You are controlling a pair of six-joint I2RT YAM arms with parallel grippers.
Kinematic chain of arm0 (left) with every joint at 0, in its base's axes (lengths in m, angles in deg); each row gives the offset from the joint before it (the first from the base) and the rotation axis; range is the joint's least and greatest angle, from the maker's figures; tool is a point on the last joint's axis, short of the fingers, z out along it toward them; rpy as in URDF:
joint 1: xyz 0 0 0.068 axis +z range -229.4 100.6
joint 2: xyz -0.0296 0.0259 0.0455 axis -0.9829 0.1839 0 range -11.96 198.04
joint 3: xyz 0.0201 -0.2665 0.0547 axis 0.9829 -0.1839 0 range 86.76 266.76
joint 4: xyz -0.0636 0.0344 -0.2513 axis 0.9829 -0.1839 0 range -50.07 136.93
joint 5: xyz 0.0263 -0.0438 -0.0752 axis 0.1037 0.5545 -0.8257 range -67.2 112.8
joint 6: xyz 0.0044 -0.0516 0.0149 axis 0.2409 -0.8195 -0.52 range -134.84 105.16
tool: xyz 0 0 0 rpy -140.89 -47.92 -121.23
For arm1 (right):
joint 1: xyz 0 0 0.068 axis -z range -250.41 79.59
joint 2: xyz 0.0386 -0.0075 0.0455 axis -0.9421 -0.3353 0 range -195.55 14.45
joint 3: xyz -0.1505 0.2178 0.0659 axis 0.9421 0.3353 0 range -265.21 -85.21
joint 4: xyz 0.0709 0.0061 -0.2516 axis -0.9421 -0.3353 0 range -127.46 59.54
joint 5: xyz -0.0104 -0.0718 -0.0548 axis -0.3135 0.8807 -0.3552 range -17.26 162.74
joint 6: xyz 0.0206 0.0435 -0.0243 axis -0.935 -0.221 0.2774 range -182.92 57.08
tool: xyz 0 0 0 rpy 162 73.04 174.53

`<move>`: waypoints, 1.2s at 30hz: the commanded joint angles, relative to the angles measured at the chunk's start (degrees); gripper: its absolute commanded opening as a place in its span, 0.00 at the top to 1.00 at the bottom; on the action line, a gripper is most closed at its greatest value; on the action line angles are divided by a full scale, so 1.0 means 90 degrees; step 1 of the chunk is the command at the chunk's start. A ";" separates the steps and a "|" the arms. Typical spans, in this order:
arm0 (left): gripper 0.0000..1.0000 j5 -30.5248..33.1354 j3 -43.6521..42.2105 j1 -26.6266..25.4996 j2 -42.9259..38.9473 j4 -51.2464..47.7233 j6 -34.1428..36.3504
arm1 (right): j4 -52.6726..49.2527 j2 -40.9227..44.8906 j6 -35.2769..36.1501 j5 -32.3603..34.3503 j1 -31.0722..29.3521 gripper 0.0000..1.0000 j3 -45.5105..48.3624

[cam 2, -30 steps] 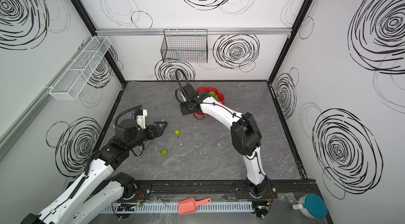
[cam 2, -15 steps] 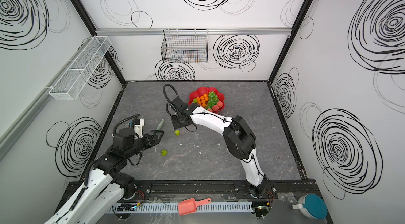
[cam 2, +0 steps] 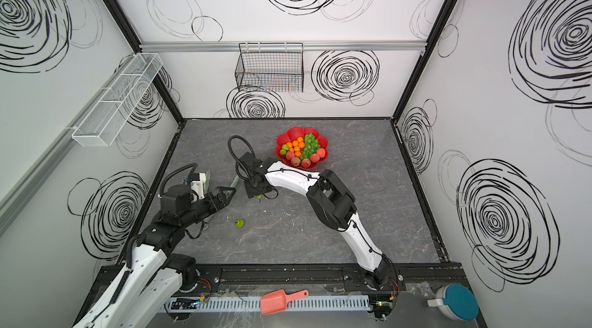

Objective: Place and organize the fake fruits in the fruit bowl
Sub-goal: 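Lower the right gripper around the small pear and close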

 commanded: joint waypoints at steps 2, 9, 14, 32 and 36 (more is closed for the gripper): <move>0.04 -0.0134 -0.0070 0.0064 -0.0012 0.0304 0.0084 | -0.0415 -0.0161 -0.0102 0.0255 -0.0035 0.45 -0.0264; 0.04 -0.0148 -0.0077 0.0077 -0.0008 0.0333 0.0094 | -0.0502 -0.0291 -0.0074 0.0255 -0.0030 0.46 -0.0368; 0.04 -0.0148 -0.0099 0.0084 0.0003 0.0353 0.0084 | -0.0575 -0.0391 -0.0058 0.0250 -0.0033 0.46 -0.0412; 0.04 -0.0160 -0.0112 0.0094 0.0030 0.0383 0.0074 | -0.0692 -0.0618 -0.0004 0.0197 -0.0032 0.51 -0.0483; 0.04 -0.0158 -0.0109 0.0094 0.0066 0.0392 0.0074 | -0.0663 -0.0595 -0.0004 0.0187 -0.0036 0.53 -0.0422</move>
